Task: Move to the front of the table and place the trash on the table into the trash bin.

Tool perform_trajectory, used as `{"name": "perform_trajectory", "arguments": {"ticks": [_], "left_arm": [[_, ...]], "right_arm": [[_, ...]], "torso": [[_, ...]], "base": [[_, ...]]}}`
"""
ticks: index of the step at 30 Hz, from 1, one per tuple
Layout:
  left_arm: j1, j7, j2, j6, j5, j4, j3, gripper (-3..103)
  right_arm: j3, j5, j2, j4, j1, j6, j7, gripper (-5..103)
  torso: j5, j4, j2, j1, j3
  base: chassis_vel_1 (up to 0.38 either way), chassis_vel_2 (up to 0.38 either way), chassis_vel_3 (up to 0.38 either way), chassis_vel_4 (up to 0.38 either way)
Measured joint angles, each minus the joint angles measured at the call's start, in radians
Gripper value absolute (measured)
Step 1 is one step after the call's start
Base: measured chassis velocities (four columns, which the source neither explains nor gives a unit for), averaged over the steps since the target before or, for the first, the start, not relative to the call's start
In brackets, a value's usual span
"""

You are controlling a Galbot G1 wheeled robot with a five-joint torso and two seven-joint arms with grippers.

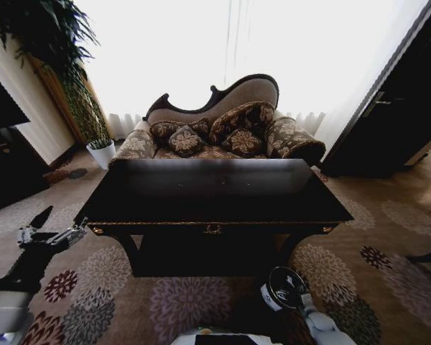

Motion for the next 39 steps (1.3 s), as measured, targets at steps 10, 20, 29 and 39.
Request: {"name": "perform_trajectory", "arguments": {"ticks": [10, 20, 29, 39], "left_arm": [[-0.002, 0.001, -0.005, 0.0, 0.009, 0.002, 0.012, 100], [-0.005, 0.002, -0.005, -0.001, 0.013, 0.006, 0.017, 100], [-0.006, 0.003, -0.002, -0.001, 0.014, 0.009, 0.018, 100], [-0.005, 0.003, 0.004, -0.002, 0.013, 0.015, 0.016, 100]], "right_arm": [[-0.008, 0.027, 0.006, 0.02, -0.008, -0.045, 0.063, 100], [-0.024, 0.184, 0.016, 0.04, -0.038, -0.098, 0.013, 100], [-0.049, 0.278, 0.035, 0.04, -0.029, -0.111, 0.05, 100], [-0.055, 0.251, 0.039, 0.015, -0.008, -0.129, 0.124, 100]], "torso": [[0.0006, -0.0001, 0.0, 0.0, 0.0], [0.0004, 0.0, 0.0, 0.0, 0.0], [0.0002, 0.0, 0.0, 0.0, 0.0], [0.0001, -0.0001, 0.0, 0.0, 0.0]], "base": [[0.0, 0.0, 0.0, 0.0], [0.0, 0.0, 0.0, 0.0], [0.0, 0.0, 0.0, 0.0], [0.0, 0.0, 0.0, 0.0]]}}
